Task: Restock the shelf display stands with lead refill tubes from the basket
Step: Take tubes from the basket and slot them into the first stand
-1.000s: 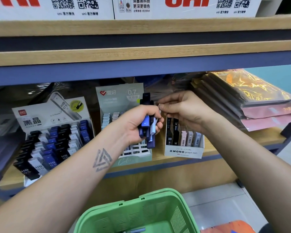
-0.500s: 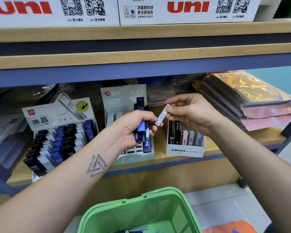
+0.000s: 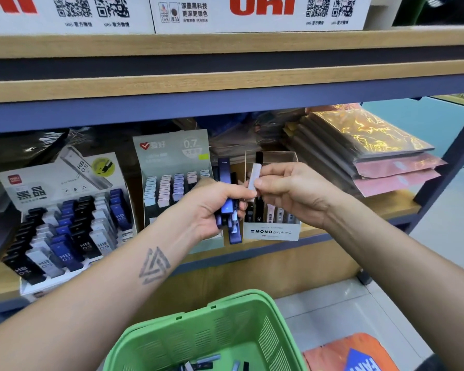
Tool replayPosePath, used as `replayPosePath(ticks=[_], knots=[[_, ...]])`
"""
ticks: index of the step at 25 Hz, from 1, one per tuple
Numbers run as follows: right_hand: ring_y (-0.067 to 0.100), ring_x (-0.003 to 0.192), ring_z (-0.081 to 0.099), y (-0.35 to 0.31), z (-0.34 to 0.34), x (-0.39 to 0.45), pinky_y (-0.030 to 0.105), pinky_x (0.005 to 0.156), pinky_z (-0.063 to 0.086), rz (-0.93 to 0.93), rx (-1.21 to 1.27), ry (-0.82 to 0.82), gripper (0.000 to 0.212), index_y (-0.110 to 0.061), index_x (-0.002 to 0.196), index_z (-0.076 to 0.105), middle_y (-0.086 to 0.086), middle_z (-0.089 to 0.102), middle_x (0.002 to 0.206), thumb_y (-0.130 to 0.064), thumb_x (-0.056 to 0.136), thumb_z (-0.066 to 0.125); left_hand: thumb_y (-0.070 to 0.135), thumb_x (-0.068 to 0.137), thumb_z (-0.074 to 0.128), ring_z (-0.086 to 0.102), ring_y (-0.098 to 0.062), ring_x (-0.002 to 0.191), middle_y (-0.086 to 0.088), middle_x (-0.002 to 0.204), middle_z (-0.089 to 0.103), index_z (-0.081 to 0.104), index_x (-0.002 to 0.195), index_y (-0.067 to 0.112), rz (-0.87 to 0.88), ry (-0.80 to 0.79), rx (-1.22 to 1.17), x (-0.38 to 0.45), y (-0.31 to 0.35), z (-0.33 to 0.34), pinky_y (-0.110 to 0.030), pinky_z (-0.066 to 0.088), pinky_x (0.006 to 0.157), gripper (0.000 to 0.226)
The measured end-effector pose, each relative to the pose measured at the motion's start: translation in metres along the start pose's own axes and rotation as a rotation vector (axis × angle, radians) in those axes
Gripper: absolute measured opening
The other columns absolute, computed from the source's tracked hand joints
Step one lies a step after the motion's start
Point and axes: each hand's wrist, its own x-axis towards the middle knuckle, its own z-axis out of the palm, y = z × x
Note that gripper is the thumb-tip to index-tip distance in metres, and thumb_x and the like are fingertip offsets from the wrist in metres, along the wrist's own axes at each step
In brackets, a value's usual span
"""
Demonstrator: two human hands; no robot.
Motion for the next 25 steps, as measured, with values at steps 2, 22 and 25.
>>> replayPosePath(ticks=[2,22,25], knots=[[0.031,0.100,0.070,-0.001,-0.007,-0.003,0.047,0.101,0.054,-0.039,-0.103,0.010,0.021,-0.005,0.112,0.074,0.017,0.075,0.103,-0.001,0.094,0.063,-0.010,0.081,0.068,0.051,-0.012,0.051,-0.014,0.080,0.063,0.066,0.108,-0.007,0.045,0.056,0.028,0.003,-0.004,0.006,-0.020,0.043,0.046,0.027],[0.024,0.074,0.075,-0.014,-0.051,-0.025,0.030,0.070,0.062,-0.070,-0.472,0.301,0.022,-0.002,0.103,0.069,0.015,0.074,0.081,0.005,0.084,0.075,-0.005,0.085,0.058,0.051,-0.013,0.051,-0.019,0.078,0.064,0.056,0.085,-0.001,-0.100,0.081,-0.129,0.008,-0.022,0.011,-0.020,0.043,0.049,0.005],[0.010,0.070,0.072,-0.010,-0.054,-0.024,0.026,0.072,0.057,-0.110,-0.937,0.363,0.014,-0.017,0.087,0.075,-0.003,0.074,0.073,-0.013,0.079,0.085,-0.006,0.081,0.053,0.051,-0.015,0.057,-0.021,0.083,0.063,0.053,0.087,0.002,-0.171,0.072,-0.194,0.009,-0.023,0.006,-0.022,0.048,0.052,0.010]])
